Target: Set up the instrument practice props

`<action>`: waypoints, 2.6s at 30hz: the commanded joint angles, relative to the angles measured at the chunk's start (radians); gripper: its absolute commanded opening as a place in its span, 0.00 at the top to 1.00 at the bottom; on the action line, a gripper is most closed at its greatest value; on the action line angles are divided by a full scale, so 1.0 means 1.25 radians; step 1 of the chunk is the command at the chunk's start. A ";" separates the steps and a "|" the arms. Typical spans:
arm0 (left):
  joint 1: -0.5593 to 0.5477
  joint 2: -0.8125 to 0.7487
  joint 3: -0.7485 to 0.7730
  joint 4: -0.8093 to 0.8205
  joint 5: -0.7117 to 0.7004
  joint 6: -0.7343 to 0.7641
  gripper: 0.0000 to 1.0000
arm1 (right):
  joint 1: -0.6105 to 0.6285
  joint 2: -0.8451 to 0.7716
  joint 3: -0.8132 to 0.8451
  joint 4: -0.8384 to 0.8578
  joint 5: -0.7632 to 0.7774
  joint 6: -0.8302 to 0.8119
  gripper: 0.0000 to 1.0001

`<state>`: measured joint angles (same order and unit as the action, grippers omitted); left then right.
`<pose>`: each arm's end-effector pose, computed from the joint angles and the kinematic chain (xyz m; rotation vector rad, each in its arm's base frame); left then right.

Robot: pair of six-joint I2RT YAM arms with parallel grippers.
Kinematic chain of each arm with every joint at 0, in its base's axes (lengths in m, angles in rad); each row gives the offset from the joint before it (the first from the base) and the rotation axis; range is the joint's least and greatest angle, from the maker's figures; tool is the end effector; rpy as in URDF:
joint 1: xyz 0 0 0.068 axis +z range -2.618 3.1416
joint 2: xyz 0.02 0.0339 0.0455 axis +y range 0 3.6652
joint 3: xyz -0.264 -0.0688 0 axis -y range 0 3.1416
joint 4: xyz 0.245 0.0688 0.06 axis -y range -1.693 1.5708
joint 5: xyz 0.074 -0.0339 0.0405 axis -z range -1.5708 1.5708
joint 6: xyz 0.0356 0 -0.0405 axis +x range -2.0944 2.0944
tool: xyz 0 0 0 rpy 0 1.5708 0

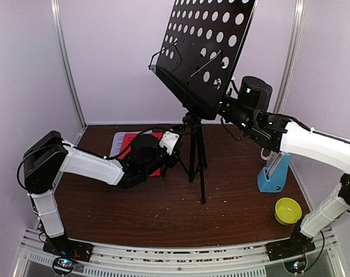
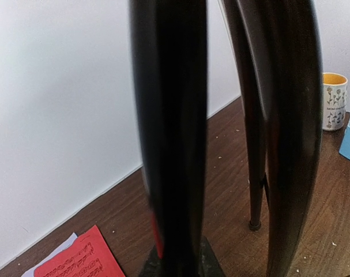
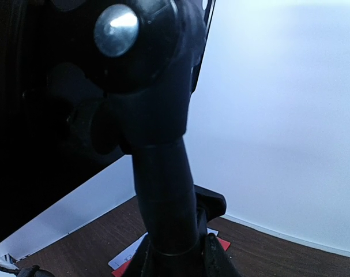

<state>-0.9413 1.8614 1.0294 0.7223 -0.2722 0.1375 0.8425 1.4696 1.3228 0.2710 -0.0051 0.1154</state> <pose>0.2507 -0.3279 0.2139 0.6851 1.5453 -0.3765 0.2350 0.2637 0.4132 -0.5356 1.3957 0.7837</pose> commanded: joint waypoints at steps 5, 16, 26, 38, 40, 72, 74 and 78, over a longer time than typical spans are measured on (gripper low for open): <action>-0.017 0.038 -0.013 -0.072 0.053 0.045 1.00 | 0.010 -0.026 -0.029 0.240 -0.084 0.113 0.82; -0.018 0.033 -0.026 -0.077 0.058 0.031 1.00 | 0.010 -0.086 -0.140 0.263 -0.093 0.114 0.49; -0.019 0.026 -0.015 -0.098 0.063 0.030 1.00 | -0.029 -0.175 -0.303 0.163 -0.062 0.162 0.20; -0.018 0.011 0.002 -0.141 0.062 0.037 1.00 | -0.093 -0.160 -0.463 0.086 -0.219 0.168 0.22; -0.018 0.010 0.003 -0.144 0.064 0.036 1.00 | -0.091 -0.150 -0.472 0.096 -0.230 0.172 0.25; -0.016 -0.059 -0.065 -0.174 0.026 0.042 1.00 | -0.066 -0.165 -0.371 -0.186 -0.134 0.141 1.00; -0.016 -0.070 -0.082 -0.174 0.024 0.041 1.00 | -0.068 -0.180 -0.378 -0.216 -0.134 0.130 1.00; -0.016 -0.085 -0.112 -0.169 0.018 0.039 1.00 | -0.084 -0.210 -0.413 -0.260 -0.131 0.118 1.00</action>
<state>-0.9703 1.7729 0.9630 0.6312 -0.2245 0.1242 0.7906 1.2793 0.8204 0.0345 -0.2749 0.2207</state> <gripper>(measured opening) 0.125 0.149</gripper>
